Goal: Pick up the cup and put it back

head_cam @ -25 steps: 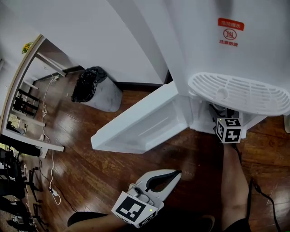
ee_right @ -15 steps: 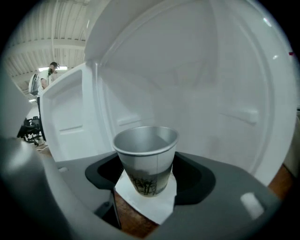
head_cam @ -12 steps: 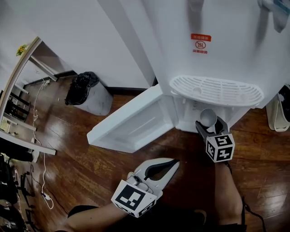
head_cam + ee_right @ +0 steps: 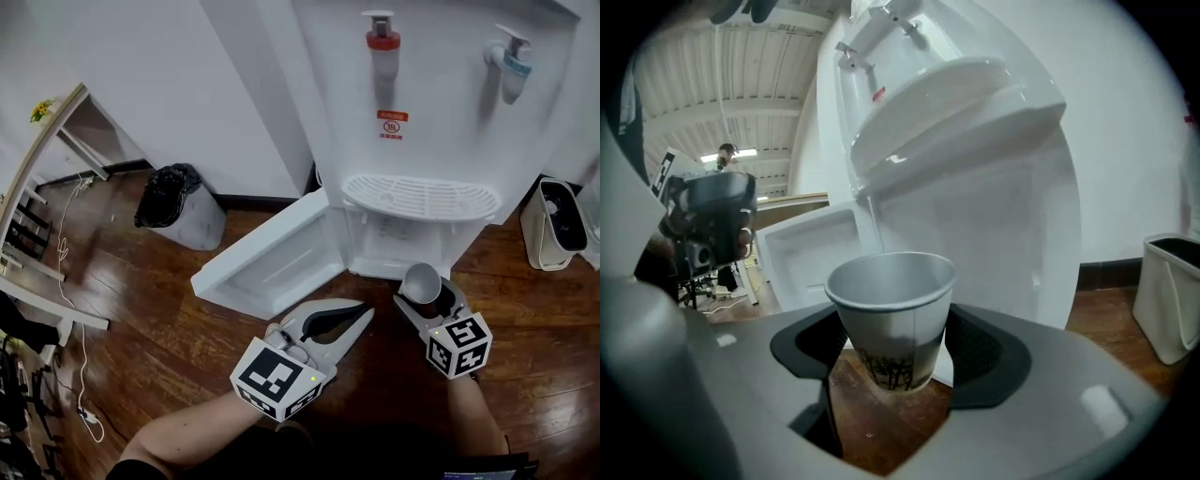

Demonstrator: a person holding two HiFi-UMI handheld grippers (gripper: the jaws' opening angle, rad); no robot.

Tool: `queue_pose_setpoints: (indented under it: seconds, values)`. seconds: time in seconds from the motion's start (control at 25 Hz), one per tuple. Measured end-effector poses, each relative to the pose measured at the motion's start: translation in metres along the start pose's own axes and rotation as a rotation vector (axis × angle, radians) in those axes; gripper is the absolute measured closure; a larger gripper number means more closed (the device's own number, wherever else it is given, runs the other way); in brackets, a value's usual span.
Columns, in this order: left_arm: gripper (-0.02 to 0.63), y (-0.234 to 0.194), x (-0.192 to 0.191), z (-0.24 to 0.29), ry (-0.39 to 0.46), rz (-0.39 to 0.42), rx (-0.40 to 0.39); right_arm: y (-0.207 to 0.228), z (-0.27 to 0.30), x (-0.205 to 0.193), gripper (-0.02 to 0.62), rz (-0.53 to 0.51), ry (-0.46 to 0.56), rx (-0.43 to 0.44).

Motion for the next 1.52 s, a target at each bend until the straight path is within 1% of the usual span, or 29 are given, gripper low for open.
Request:
queue_pose_setpoints:
  seconds: [0.16, 0.28, 0.36, 0.56, 0.6, 0.68, 0.76, 0.8, 0.92, 0.96, 1.08, 1.2, 1.36, 1.52]
  values:
    - [0.604, 0.004, 0.021, 0.0, 0.013, 0.01, -0.07, -0.013, -0.025, 0.036, 0.272, -0.012, 0.009, 0.03]
    - [0.604, 0.005, 0.035, -0.007, 0.015, -0.035, -0.089, -0.023, -0.04, 0.062, 0.272, -0.016, 0.016, 0.046]
    - [0.604, 0.004, 0.045, -0.011, 0.032, -0.062, -0.089, -0.028, -0.047, 0.079, 0.272, -0.027, 0.016, 0.06]
    - [0.604, 0.003, 0.081, -0.022, 0.058, -0.088, -0.066, -0.045, -0.063, 0.116, 0.272, -0.038, 0.032, 0.092]
    - [0.604, 0.002, 0.088, -0.024, 0.069, -0.092, -0.058, -0.048, -0.066, 0.124, 0.272, -0.037, 0.038, 0.092]
    - [0.604, 0.002, 0.097, -0.03, 0.092, -0.074, -0.045, -0.053, -0.07, 0.138, 0.272, -0.035, 0.058, 0.1]
    - [0.604, 0.0, 0.098, -0.037, 0.113, -0.049, -0.031, -0.059, -0.074, 0.15, 0.272, -0.046, 0.067, 0.107]
    - [0.604, -0.001, 0.095, -0.04, 0.123, -0.052, -0.03, -0.061, -0.075, 0.155, 0.272, -0.056, 0.065, 0.104]
    - [0.604, -0.005, 0.085, -0.045, 0.147, -0.109, -0.061, -0.067, -0.08, 0.165, 0.273, -0.071, 0.058, 0.092]
    - [0.604, -0.006, 0.084, -0.046, 0.149, -0.113, -0.074, -0.069, -0.081, 0.168, 0.273, -0.074, 0.058, 0.092]
    - [0.604, -0.004, 0.084, -0.045, 0.158, -0.083, -0.099, -0.076, -0.088, 0.175, 0.274, -0.096, 0.049, 0.092]
    - [0.604, -0.008, 0.083, -0.043, 0.161, -0.091, -0.081, -0.08, -0.091, 0.181, 0.275, -0.112, 0.053, 0.09]
    - [0.604, -0.01, 0.081, -0.044, 0.158, -0.091, -0.059, -0.081, -0.093, 0.184, 0.275, -0.109, 0.064, 0.086]
    - [0.604, -0.008, 0.082, -0.045, 0.154, -0.083, -0.069, -0.079, -0.091, 0.181, 0.275, -0.102, 0.067, 0.086]
Point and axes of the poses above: the fingertips, and each gripper's own axes: z forward along the fingers, y to its right, x out of its top, the point moved 8 cm from there along -z, backward along the fingers, and after that the axes turned 12 degrees about y, right-handed, at the moved point
